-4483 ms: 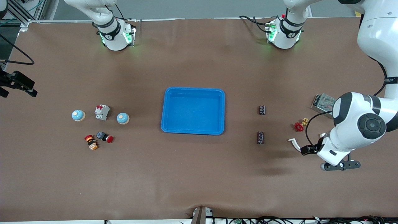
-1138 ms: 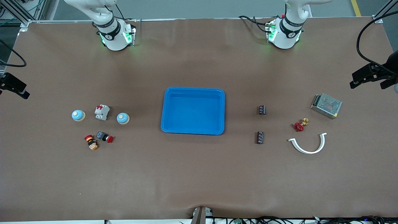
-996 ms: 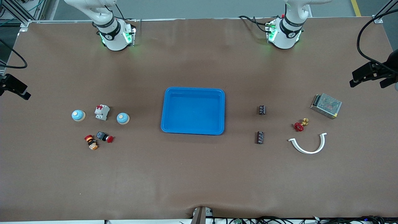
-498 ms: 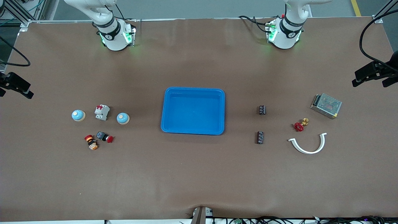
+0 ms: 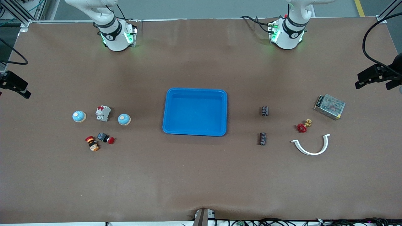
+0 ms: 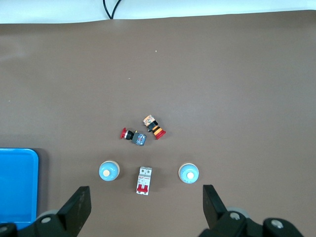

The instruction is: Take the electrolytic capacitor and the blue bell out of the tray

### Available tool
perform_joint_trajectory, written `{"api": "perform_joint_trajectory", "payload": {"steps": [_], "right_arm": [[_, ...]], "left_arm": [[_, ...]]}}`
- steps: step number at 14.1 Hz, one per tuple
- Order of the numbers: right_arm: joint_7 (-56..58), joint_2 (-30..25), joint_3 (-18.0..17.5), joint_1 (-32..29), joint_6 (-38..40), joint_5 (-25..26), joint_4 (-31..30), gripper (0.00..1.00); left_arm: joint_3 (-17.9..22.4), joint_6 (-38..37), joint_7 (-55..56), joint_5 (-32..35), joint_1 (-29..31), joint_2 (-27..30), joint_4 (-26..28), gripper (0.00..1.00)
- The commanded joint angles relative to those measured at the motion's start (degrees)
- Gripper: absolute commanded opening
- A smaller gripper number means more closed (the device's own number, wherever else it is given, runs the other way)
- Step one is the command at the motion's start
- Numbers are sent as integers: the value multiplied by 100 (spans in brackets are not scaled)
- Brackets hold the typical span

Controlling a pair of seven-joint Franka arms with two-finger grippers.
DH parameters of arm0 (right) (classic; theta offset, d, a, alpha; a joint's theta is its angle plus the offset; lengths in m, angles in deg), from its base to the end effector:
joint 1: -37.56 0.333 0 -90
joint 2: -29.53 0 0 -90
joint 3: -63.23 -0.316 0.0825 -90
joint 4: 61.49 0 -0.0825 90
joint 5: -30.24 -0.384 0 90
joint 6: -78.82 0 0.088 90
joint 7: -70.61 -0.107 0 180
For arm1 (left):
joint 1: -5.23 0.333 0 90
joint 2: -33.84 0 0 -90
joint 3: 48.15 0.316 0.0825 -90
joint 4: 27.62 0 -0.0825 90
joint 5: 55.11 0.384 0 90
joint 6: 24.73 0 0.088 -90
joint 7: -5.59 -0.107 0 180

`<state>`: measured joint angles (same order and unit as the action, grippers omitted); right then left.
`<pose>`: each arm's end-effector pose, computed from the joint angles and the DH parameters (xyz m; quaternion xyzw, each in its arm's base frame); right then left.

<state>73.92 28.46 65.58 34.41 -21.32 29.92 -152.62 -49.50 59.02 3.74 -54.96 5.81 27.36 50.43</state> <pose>0.5635 -0.0540 0.6426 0.9959 -0.0193 0.0878 0.0036 0.5785 -0.0065 0.6482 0.9997 -0.0227 -0.0068 0.0001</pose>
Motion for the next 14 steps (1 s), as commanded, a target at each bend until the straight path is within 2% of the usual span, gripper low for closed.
{"api": "perform_joint_trajectory", "payload": {"steps": [1,14], "right_arm": [[82,37,2,-37,99,-30,148,100],[82,37,11,-37,91,-30,157,100]], "left_arm": [[-6,123,-105,135,-40,-107,-71,100],[-15,467,18,126,-137,-257,-71,100]]}}
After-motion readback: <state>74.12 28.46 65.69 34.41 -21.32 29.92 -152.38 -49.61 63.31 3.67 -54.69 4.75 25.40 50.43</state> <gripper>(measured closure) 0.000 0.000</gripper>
